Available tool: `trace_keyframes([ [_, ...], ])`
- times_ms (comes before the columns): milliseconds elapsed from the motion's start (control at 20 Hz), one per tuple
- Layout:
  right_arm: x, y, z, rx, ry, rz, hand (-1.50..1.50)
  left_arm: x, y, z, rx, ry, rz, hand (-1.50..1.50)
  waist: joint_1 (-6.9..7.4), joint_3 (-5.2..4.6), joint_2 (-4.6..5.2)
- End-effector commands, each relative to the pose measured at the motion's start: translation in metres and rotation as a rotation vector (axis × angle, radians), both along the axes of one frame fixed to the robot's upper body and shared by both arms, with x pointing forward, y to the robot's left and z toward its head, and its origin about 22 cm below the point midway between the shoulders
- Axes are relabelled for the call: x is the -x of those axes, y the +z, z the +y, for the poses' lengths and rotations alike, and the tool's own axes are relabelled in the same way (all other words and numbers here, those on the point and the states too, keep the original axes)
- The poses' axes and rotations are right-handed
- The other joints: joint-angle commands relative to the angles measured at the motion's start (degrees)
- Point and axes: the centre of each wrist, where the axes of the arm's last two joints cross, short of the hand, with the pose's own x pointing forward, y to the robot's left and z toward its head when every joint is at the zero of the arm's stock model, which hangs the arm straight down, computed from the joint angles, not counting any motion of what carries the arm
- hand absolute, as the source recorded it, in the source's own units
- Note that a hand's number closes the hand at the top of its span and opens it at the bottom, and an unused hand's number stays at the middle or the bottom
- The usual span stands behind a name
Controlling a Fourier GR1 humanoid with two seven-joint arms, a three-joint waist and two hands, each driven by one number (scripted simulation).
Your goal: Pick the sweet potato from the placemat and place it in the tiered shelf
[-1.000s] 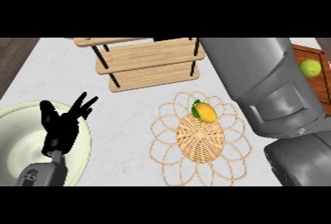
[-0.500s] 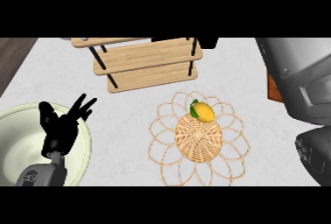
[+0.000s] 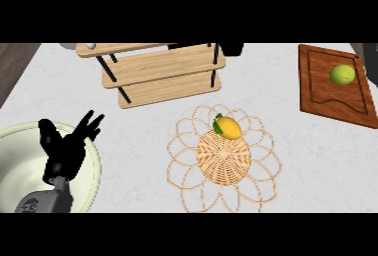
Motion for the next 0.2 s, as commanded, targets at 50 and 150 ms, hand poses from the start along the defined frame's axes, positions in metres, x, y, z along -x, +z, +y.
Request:
trace_keyframes([
  [50,0.009,-0.002,-0.054,-0.009,0.038,-0.012,-1.5,0.01,-0.008,-0.001,-0.003,0.015,0.077,0.0,0.14,-0.21,0.18],
  [150,0.013,-0.022,-0.047,-0.011,0.06,0.016,-1.5,0.012,-0.017,0.02,-0.005,0.042,0.055,0.0,-0.61,-0.26,-0.04],
])
